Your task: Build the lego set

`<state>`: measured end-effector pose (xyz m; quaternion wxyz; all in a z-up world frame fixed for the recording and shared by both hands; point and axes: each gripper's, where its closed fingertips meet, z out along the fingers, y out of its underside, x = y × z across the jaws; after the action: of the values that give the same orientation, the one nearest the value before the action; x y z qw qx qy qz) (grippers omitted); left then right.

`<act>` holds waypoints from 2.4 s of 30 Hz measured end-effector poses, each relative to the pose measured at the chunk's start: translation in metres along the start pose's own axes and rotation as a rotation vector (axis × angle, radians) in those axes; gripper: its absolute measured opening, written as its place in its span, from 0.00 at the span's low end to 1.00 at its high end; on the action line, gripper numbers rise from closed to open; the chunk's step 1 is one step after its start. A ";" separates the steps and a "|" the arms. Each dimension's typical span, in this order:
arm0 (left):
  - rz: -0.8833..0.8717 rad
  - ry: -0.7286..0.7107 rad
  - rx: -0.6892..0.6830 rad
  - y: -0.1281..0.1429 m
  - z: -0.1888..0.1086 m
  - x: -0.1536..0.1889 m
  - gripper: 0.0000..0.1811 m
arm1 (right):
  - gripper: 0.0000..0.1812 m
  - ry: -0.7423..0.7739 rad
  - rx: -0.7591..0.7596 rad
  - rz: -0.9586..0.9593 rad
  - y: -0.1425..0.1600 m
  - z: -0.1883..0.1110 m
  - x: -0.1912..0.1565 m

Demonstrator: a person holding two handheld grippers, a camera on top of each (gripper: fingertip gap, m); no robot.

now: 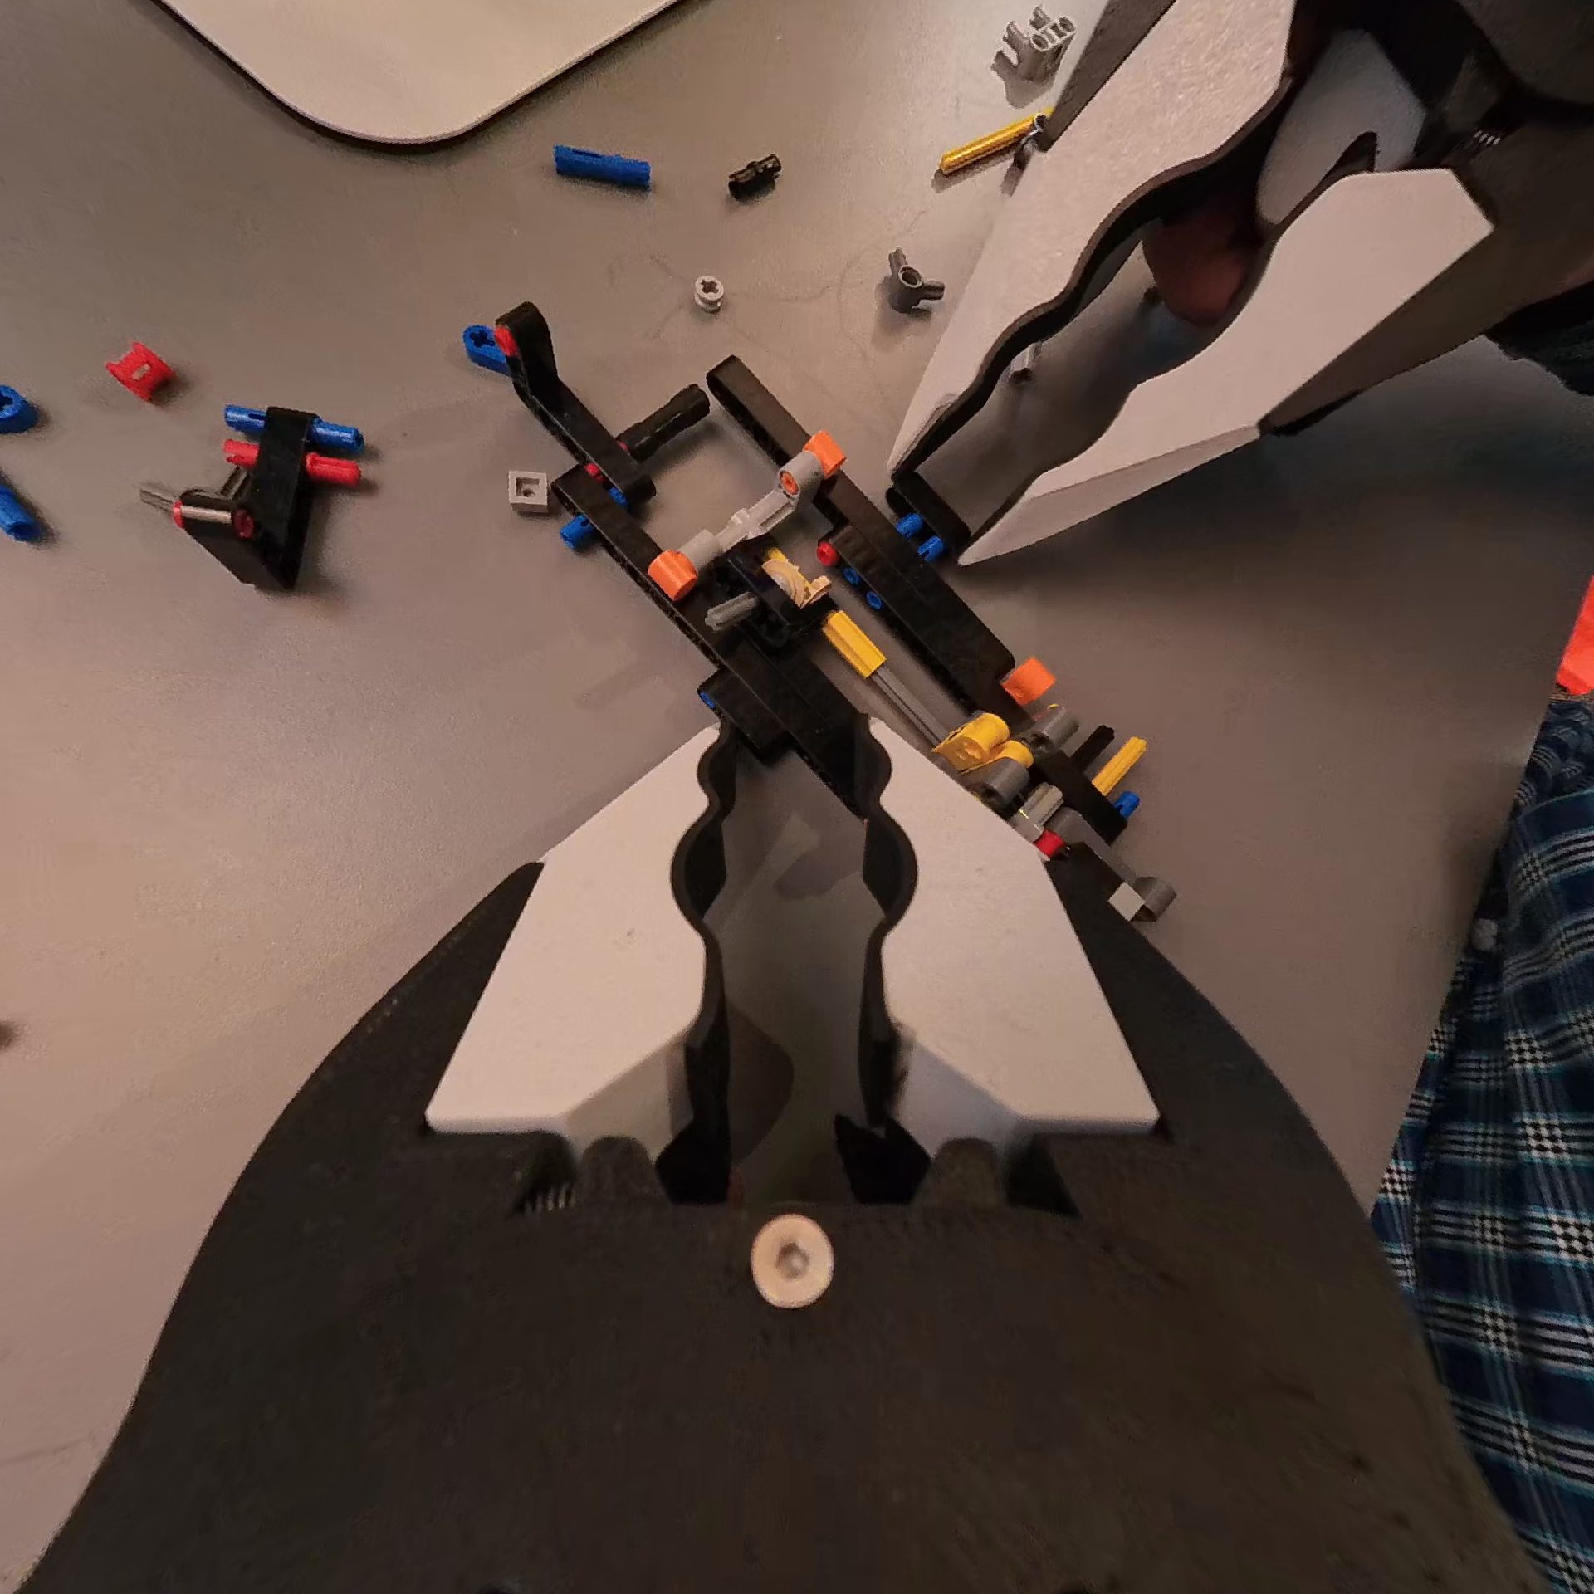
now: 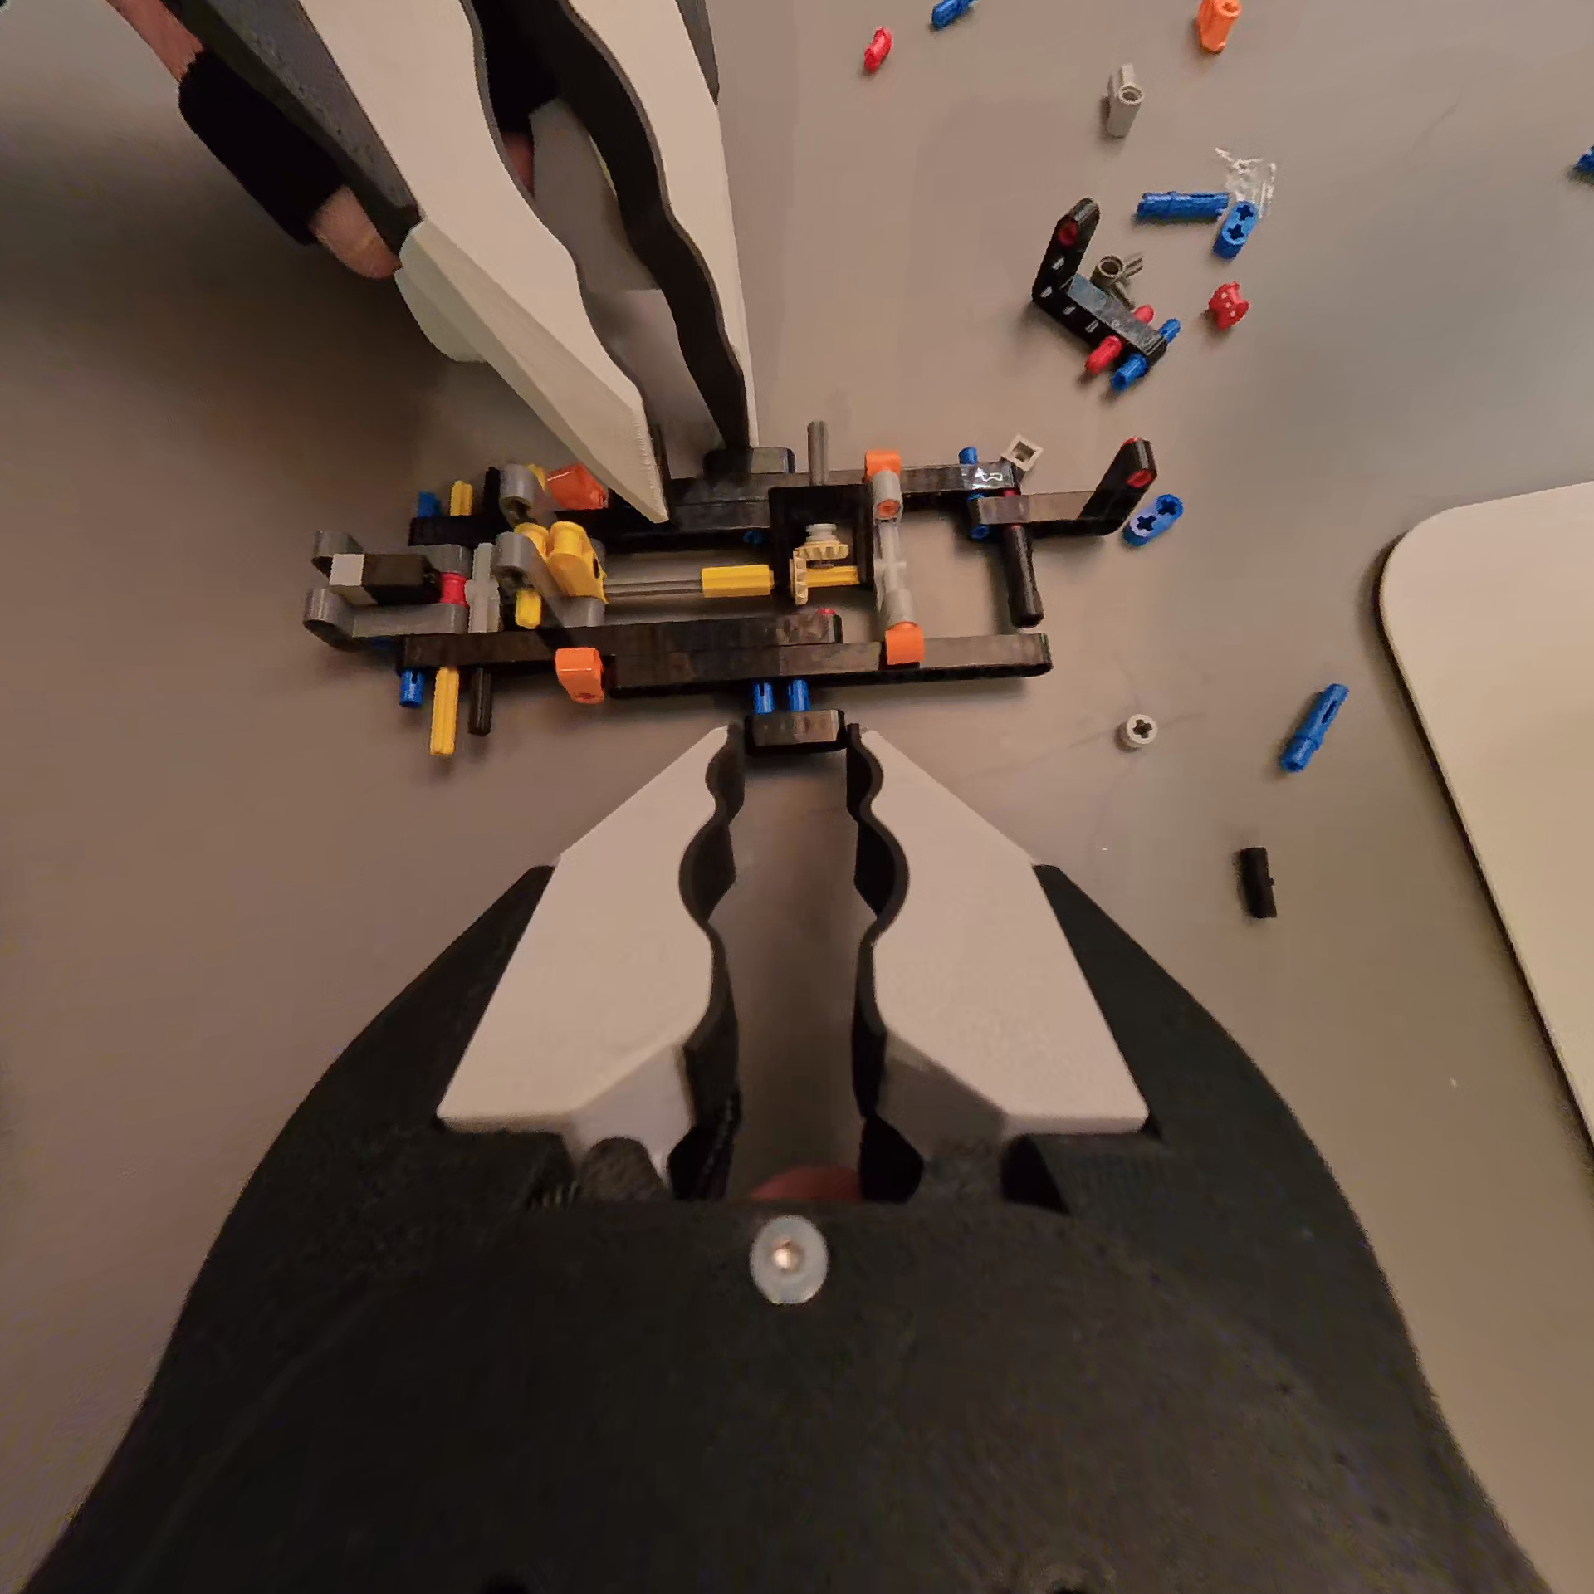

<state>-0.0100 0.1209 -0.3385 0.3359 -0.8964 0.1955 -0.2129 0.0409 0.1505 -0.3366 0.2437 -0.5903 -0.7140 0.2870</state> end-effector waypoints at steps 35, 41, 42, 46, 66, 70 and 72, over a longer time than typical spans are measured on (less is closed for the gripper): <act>-0.001 -0.005 0.004 -0.001 0.000 -0.001 0.14 | 0.11 0.003 -0.002 -0.012 -0.002 0.000 0.003; -0.003 -0.007 0.004 -0.001 0.000 -0.002 0.14 | 0.11 -0.005 -0.008 -0.017 -0.002 0.001 0.002; -0.005 -0.007 0.006 -0.001 0.000 -0.002 0.14 | 0.11 -0.005 -0.009 -0.016 -0.002 0.001 0.002; -0.002 -0.013 0.005 -0.001 0.000 -0.003 0.14 | 0.11 -0.004 -0.009 -0.017 -0.003 0.002 0.003; -0.132 0.073 0.123 -0.015 -0.007 0.004 0.12 | 0.11 -0.005 0.004 -0.005 0.005 0.002 0.002; -0.178 0.119 0.174 -0.021 -0.011 0.006 0.11 | 0.11 0.006 0.005 -0.013 0.006 0.001 0.001; -0.232 0.162 0.214 -0.025 -0.014 0.008 0.11 | 0.11 0.013 0.007 -0.019 0.006 0.001 0.001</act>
<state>-0.0054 0.1277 -0.3096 0.3856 -0.8520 0.0935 -0.3414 0.0444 0.1526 -0.3414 0.2531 -0.5845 -0.7169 0.2836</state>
